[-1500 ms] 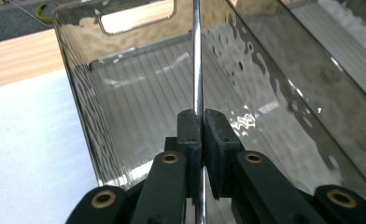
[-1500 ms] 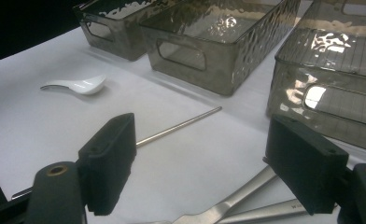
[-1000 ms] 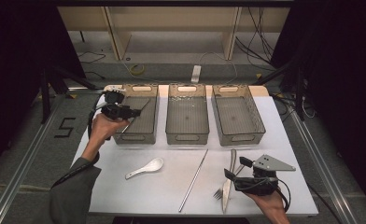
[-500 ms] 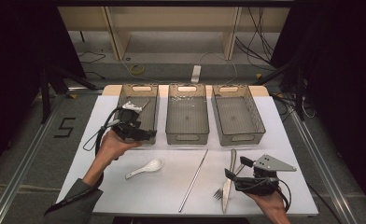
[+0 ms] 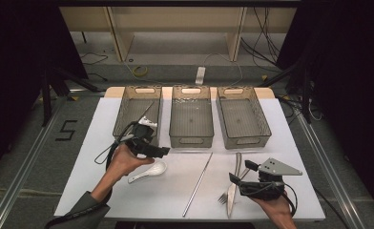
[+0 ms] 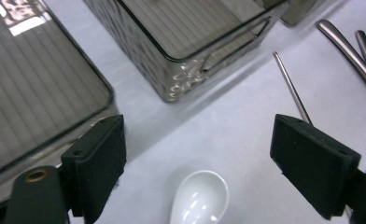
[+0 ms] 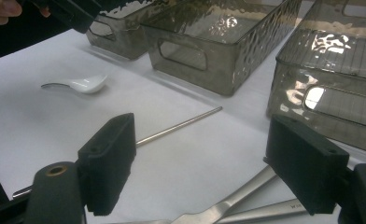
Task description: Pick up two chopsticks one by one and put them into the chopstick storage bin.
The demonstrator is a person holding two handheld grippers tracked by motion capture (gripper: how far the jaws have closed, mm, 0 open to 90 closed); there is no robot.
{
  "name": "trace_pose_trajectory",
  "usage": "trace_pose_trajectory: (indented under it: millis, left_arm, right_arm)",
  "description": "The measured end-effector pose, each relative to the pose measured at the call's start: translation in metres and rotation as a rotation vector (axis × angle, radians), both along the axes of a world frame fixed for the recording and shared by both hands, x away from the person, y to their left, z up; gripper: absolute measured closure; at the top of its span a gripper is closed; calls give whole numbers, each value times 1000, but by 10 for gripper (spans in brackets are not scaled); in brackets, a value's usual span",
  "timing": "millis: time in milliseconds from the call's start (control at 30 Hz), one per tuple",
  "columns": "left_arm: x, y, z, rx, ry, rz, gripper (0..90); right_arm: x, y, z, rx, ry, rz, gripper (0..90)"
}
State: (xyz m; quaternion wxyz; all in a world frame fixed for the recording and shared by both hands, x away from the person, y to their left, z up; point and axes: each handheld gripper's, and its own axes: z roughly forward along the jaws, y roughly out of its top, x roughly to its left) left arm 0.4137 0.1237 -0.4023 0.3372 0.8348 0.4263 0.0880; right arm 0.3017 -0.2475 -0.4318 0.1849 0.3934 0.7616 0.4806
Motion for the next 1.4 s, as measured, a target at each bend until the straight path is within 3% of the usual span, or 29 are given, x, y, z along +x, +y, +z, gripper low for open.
trace_pose_trajectory:
  millis: [400,733,1133,1233,1400]
  left_arm:
    - [-19,-21,-7,13,31,-55,176]
    - [-33,-45,-20,79,105,-119,190]
    - [-44,-71,-32,114,138,-176,197]
    - [-46,-76,-35,99,153,-188,203]
    - [-49,-84,-41,133,158,-208,212]
  right_arm:
    - [0,0,0,-1,1,-1,250]
    - [1,1,0,-5,3,-1,249]
    - [0,2,-1,-12,6,-1,249]
    - [1,2,-1,-12,5,0,249]
    - [1,3,0,-12,6,0,249]
